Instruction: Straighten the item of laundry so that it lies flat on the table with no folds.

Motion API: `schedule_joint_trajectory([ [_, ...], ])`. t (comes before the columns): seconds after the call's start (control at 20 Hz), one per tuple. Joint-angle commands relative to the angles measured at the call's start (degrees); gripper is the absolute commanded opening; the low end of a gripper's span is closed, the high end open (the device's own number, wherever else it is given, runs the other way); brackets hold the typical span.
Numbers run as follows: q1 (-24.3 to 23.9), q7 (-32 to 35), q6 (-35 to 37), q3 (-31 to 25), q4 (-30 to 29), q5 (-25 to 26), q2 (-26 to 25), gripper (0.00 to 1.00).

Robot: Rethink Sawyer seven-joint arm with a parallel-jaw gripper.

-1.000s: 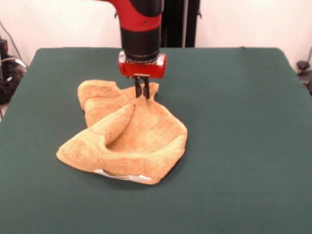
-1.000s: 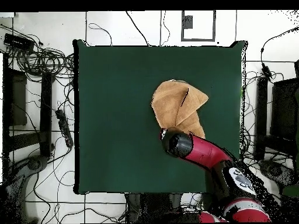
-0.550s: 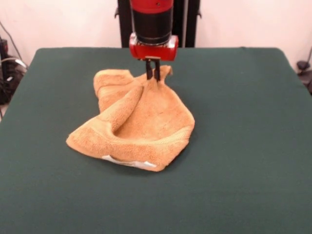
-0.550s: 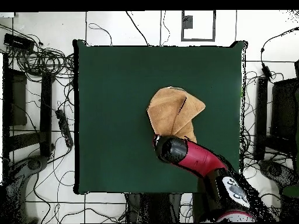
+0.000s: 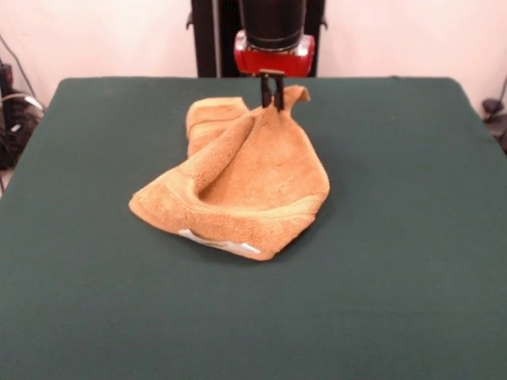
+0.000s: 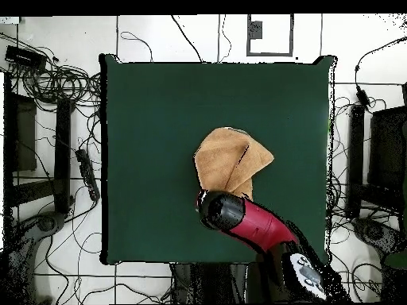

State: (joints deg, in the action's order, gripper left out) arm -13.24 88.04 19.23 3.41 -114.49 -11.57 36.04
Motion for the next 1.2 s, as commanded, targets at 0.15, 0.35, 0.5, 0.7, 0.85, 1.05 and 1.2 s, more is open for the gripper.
schedule_joint_trajectory([
  [0.15,4.3,18.0,13.8,1.3,-3.8,-4.7,3.9,0.00],
  [0.35,5.3,17.3,19.5,3.7,-1.8,-3.0,6.4,0.00],
  [0.5,5.4,16.8,20.9,4.3,-1.2,-2.8,6.9,0.00],
  [0.7,6.5,17.0,24.7,5.9,-0.6,-2.4,8.8,0.00],
  [0.85,7.2,17.1,27.2,6.8,-0.2,-2.0,10.0,0.00],
  [1.05,6.6,16.2,24.3,5.8,-1.0,-3.1,8.5,0.00],
  [1.2,4.7,14.4,19.0,3.2,-2.5,-4.9,6.0,0.00],
])
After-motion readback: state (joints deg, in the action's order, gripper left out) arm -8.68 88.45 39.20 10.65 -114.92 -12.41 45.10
